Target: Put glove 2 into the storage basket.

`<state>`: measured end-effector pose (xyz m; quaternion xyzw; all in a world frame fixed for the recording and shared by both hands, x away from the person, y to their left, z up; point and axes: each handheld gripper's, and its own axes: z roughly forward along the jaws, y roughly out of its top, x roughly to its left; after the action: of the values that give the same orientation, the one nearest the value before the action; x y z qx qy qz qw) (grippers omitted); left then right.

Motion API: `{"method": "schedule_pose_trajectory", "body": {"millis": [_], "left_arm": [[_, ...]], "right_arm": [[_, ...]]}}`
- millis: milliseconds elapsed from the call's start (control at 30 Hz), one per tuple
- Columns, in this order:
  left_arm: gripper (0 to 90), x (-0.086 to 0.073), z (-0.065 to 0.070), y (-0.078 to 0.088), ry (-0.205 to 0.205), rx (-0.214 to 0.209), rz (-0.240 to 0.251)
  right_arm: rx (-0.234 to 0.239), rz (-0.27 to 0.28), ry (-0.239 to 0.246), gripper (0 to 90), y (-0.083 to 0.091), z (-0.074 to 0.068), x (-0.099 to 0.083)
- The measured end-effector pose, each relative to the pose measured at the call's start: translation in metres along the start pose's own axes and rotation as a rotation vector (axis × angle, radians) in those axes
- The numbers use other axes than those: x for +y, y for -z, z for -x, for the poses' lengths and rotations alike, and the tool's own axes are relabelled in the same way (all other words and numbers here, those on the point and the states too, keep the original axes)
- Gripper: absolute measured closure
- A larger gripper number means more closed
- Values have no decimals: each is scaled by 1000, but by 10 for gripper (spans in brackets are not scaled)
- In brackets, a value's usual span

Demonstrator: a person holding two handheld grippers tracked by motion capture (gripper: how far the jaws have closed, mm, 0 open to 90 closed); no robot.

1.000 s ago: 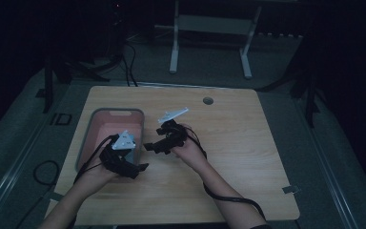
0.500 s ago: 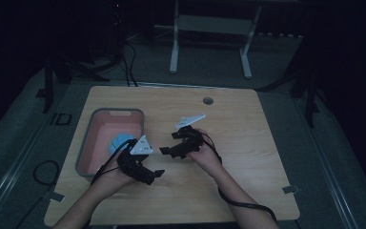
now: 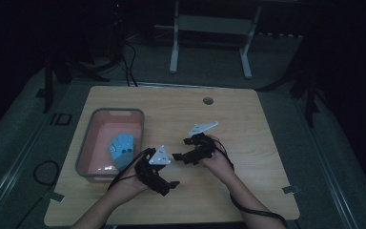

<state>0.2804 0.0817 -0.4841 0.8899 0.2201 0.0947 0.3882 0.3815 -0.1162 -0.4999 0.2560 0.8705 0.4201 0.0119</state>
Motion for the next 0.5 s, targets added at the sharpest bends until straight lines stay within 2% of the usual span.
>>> {"method": "schedule_pose_trajectory", "body": {"millis": [167, 333, 500], "left_arm": [[20, -1, 6, -13, -14, -33, 8], [20, 0, 13, -25, -62, -44, -5], [20, 0, 17, -33, -74, -64, 1]], "right_arm": [[-16, -4, 3, 148, 7, 5, -15], [-35, 20, -14, 147, 15, 11, -30], [-45, 13, -25, 147, 20, 14, -43]]}}
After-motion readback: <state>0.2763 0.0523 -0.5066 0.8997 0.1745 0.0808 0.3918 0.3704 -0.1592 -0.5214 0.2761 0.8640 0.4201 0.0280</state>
